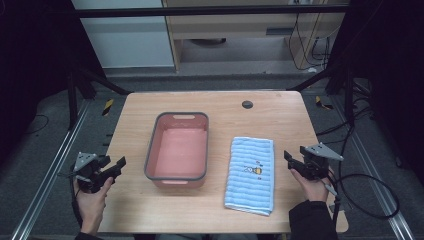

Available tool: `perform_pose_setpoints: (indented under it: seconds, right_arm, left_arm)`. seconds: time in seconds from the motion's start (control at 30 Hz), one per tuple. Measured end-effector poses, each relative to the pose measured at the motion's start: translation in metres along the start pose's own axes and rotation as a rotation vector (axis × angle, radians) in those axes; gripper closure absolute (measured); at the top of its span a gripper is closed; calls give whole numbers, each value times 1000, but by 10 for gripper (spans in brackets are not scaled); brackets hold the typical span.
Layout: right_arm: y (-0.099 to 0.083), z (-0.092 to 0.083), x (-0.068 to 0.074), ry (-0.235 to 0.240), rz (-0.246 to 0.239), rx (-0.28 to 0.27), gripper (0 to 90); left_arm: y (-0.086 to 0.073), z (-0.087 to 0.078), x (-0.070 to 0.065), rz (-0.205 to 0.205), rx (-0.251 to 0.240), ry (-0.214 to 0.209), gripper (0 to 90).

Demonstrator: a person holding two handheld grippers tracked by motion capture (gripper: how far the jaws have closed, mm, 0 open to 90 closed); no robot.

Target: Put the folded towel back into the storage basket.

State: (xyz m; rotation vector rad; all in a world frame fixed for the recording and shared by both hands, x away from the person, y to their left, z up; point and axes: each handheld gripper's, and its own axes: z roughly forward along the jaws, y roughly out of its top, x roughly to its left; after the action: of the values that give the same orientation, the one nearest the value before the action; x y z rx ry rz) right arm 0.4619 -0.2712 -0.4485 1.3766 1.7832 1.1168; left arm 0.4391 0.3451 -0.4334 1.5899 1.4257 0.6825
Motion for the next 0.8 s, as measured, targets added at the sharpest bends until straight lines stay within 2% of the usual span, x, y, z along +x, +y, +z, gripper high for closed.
perform_pose_setpoints:
  seconds: [0.13,0.2,0.33,0.57,0.73,0.8]
  right_arm:
    - [4,-6,-1,17,2,-24,370]
    - [6,-7,0,32,5,-31,372]
    - [11,-11,3,46,-9,-44,382]
    - [20,-18,7,60,-10,-77,397]
    - [26,-21,10,57,-40,-66,387]
    - [28,-22,10,69,-38,-69,385]
  left_arm:
    - [2,-2,-8,18,-2,-20,367]
    - [4,-4,-11,36,-8,-15,375]
    - [8,-11,-20,70,-43,-20,388]
    - [17,-23,-37,70,-82,-76,417]
    - [21,-28,-49,83,-99,-98,440]
    - [23,-30,-54,93,-106,-106,442]
